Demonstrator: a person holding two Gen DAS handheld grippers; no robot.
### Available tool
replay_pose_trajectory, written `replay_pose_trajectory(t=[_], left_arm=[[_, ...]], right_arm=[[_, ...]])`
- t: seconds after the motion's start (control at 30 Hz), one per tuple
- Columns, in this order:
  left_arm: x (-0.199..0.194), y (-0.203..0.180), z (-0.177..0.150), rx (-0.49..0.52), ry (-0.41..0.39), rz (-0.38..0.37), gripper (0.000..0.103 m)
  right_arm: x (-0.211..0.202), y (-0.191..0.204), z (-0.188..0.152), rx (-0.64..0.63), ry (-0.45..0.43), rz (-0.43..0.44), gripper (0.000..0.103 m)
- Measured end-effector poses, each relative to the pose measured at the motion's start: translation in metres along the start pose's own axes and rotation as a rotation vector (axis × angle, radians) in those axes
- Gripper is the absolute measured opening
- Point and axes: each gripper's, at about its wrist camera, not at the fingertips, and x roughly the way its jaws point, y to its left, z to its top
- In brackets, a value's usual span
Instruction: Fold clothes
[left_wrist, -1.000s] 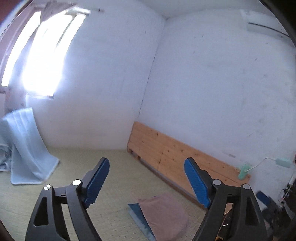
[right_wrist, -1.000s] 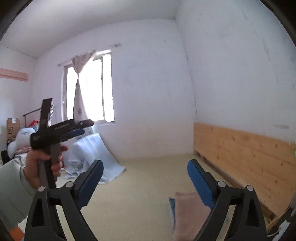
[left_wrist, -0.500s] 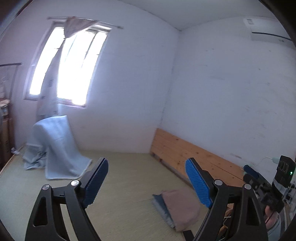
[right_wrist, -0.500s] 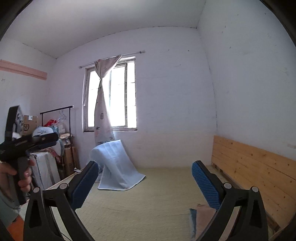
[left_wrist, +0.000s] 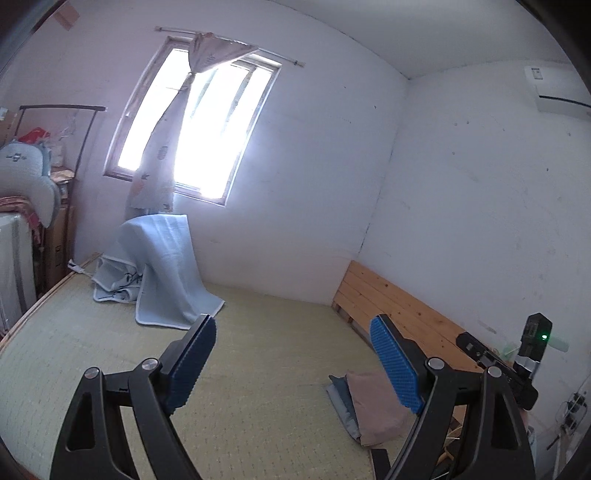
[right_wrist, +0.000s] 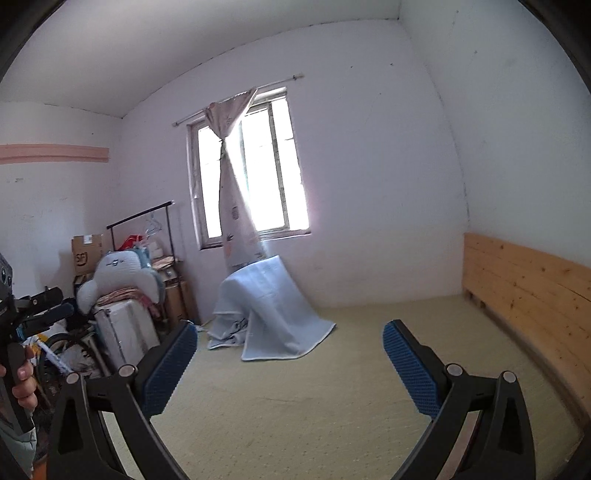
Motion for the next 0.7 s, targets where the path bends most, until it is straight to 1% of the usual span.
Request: replay_pose_trajectory(t=[0.1,0.3,0.43,0.57,0.7], left_arm=[[-0.021,-0.004,-0.004,0.007,-0.006,0.010,0.089],[-0.037,-0.015,-0.005,0.051,-0.032,0.061,0.089],[-0.041,-0.022,-0.010,0.086,-0.042,0.107,0.089],[-0.030,-0.021,-0.023,0.112,-0.047,0.155,0.089],[-0.009,-0.012,-0.044,0.125,-0.061,0.191,0.089]], right_arm=[[-0.004,0.003,0.002,0.002,0.008,0.032,0.103],[-0.022,0.013,0.002,-0.010,-0.005,0.056,0.103],[-0.026,0.018,-0.004,-0.020,0.003,0.048,0.103],[-0.015,0.020,-0.018,-0.031,0.029,0.040,0.103],[0.006,0.021,-0.040,-0.047,0.061,0.015,0.103]])
